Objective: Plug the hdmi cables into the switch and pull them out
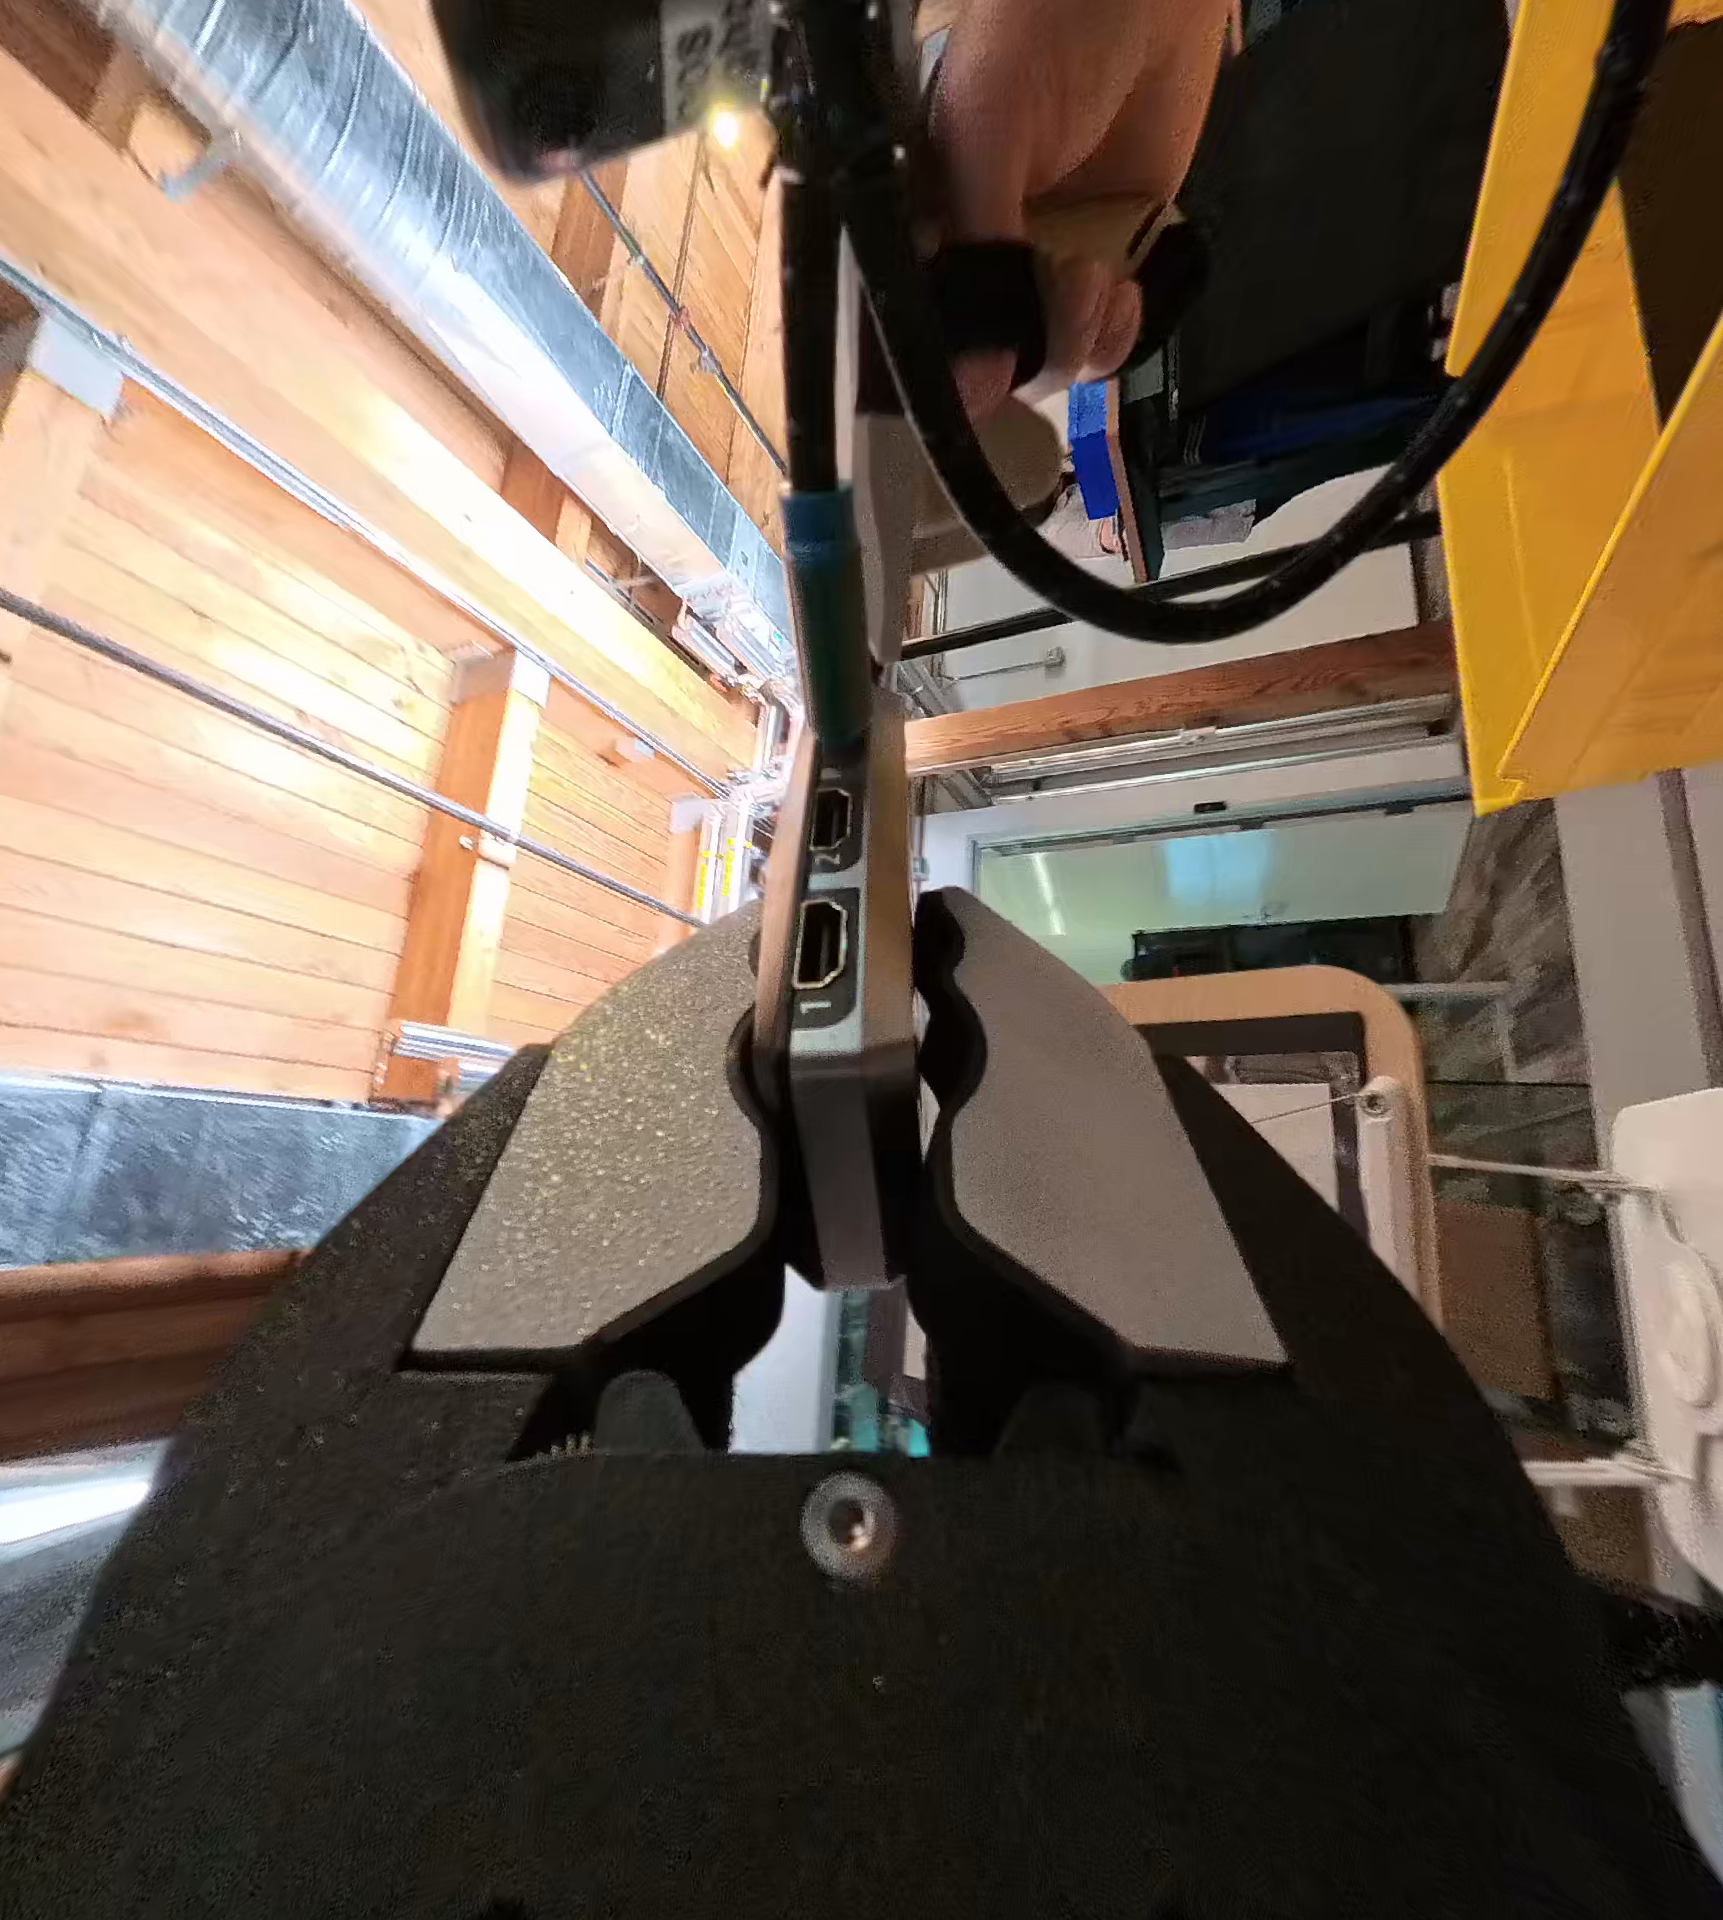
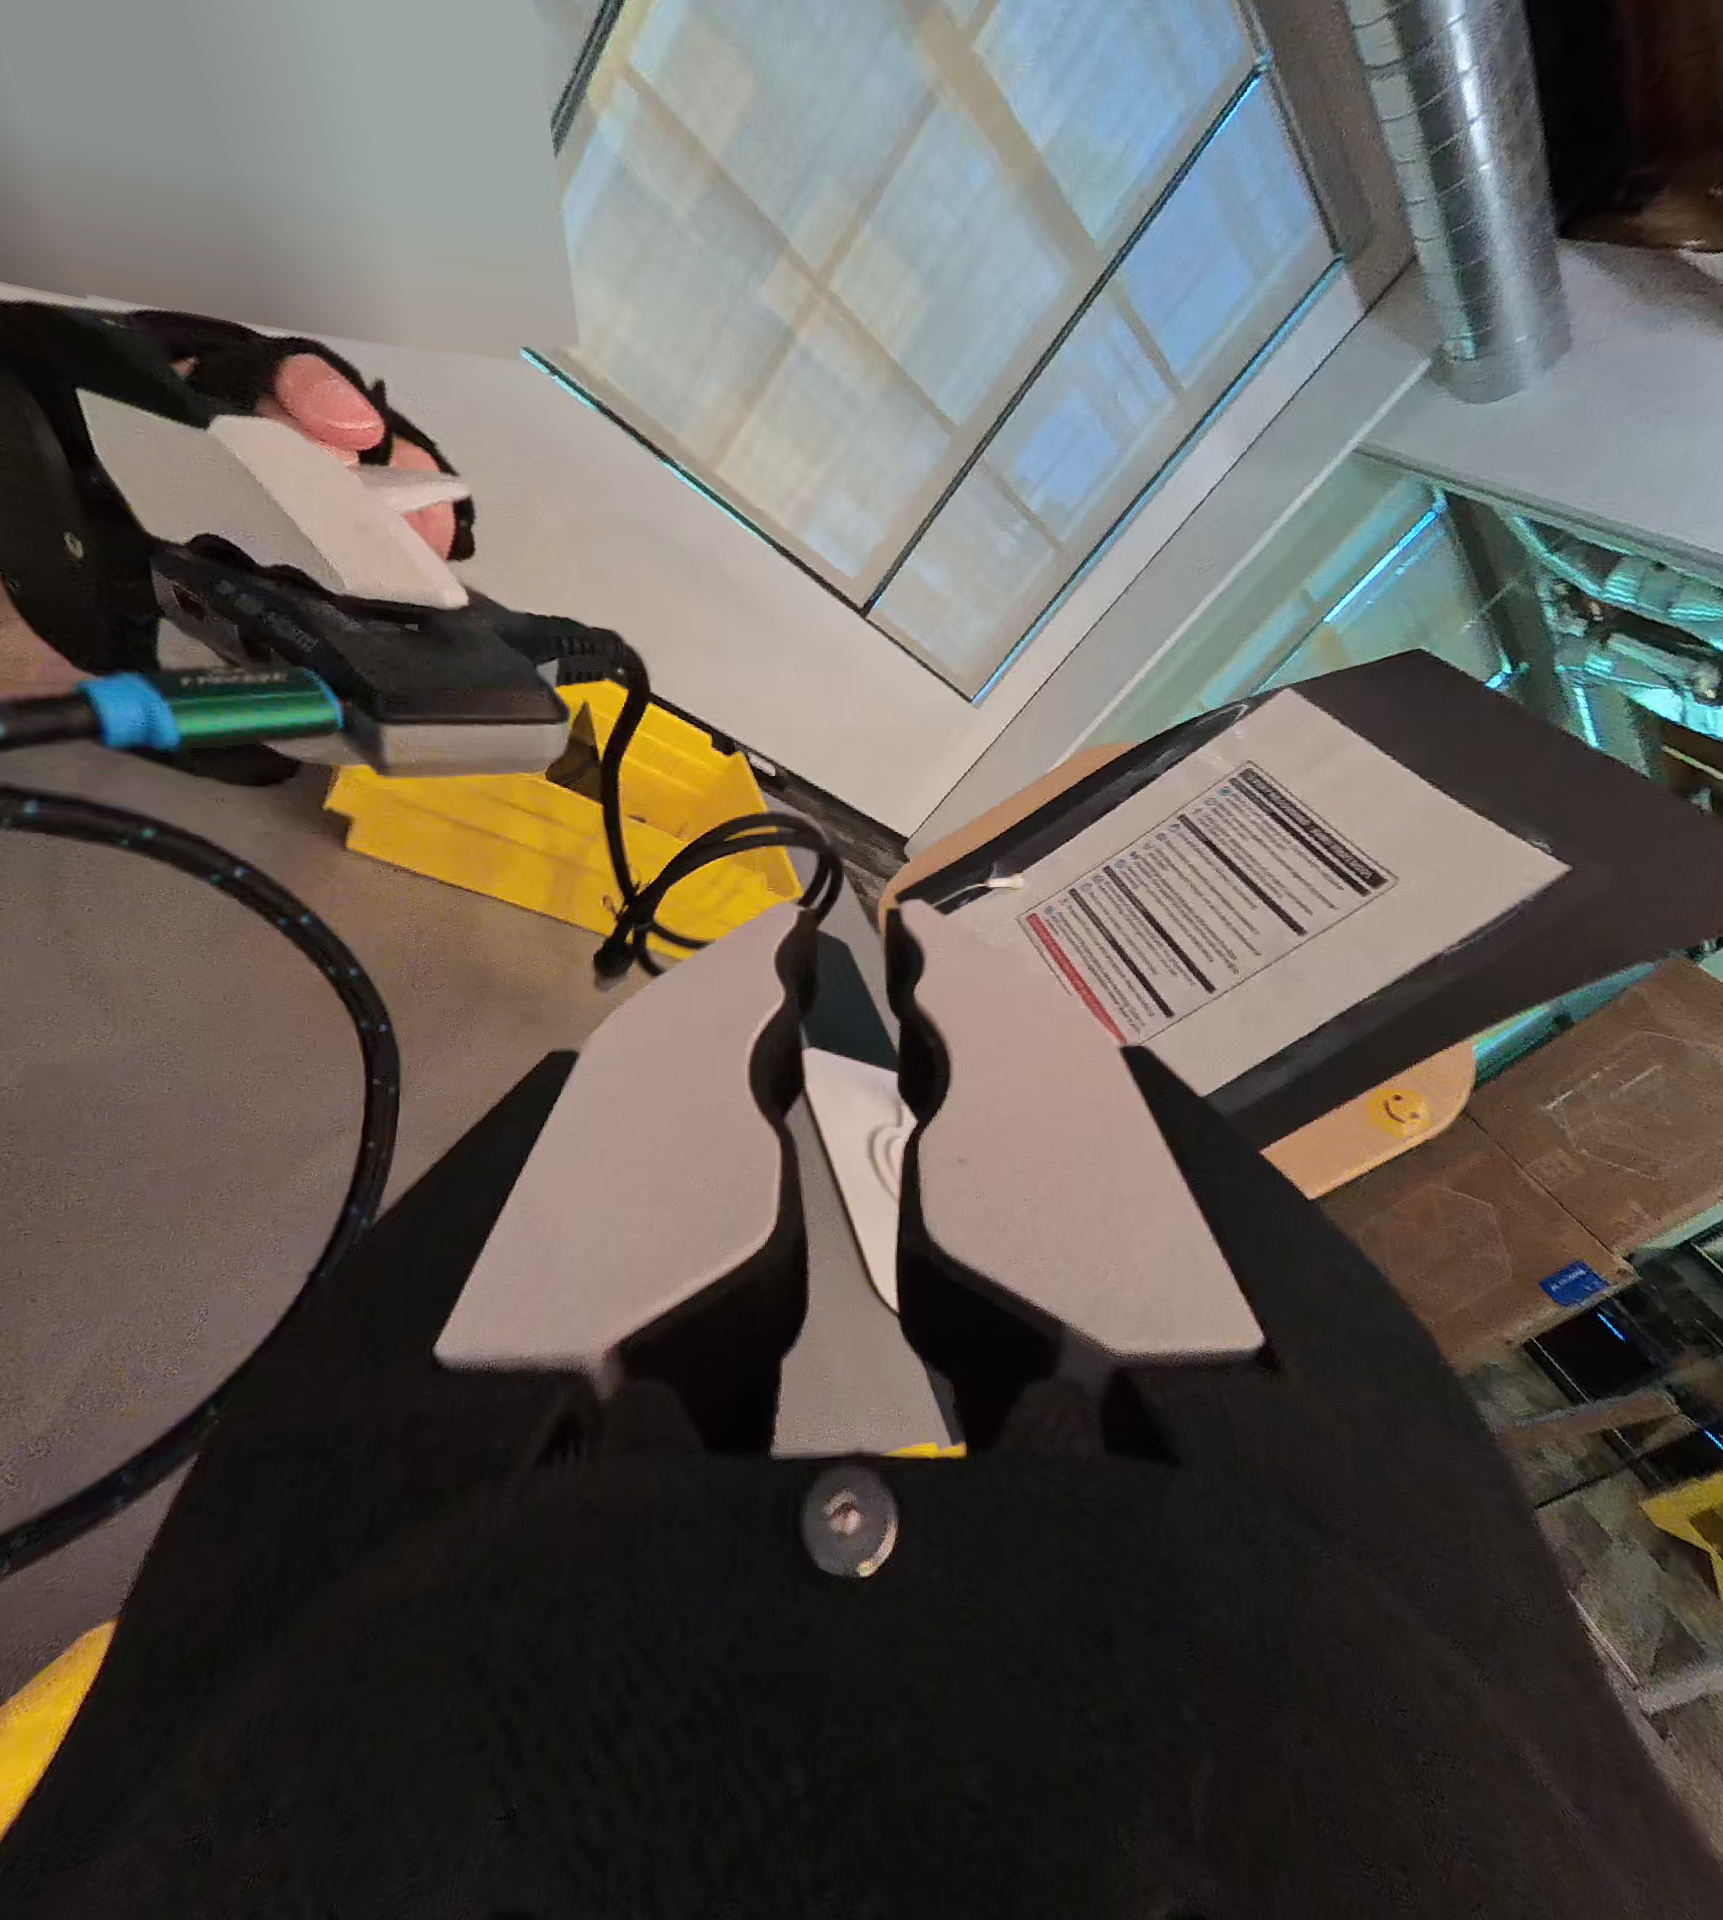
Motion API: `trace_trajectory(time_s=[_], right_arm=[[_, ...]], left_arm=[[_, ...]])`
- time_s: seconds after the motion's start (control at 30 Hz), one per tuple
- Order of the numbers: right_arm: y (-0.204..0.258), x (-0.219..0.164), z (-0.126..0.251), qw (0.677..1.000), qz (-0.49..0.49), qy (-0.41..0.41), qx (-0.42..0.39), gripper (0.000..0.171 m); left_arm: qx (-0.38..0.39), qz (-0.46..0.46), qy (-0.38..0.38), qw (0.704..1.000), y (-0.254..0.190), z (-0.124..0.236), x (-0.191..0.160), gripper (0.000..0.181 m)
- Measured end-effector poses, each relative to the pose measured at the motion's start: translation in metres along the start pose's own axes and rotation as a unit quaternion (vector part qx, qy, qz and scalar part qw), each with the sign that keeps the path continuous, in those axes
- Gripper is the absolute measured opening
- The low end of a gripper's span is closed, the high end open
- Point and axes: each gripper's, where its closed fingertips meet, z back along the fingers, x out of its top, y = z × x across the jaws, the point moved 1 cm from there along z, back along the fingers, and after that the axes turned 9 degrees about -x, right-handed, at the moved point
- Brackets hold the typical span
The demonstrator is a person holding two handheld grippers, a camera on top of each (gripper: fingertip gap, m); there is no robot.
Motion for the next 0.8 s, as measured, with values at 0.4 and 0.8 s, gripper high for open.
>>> trace_trajectory(time_s=[0.4,0.8], right_arm=[[0.066,0.019,-0.019,0.989,0.04,0.039,0.135,0.036],[0.114,0.05,-0.061,0.984,0.088,-0.053,0.147,0.029]], left_arm=[[-0.083,0.173,-0.095,0.977,0.006,0.009,0.0,0.023],[-0.251,0.533,-0.289,0.755,0.016,0.03,-0.012,0.023]])
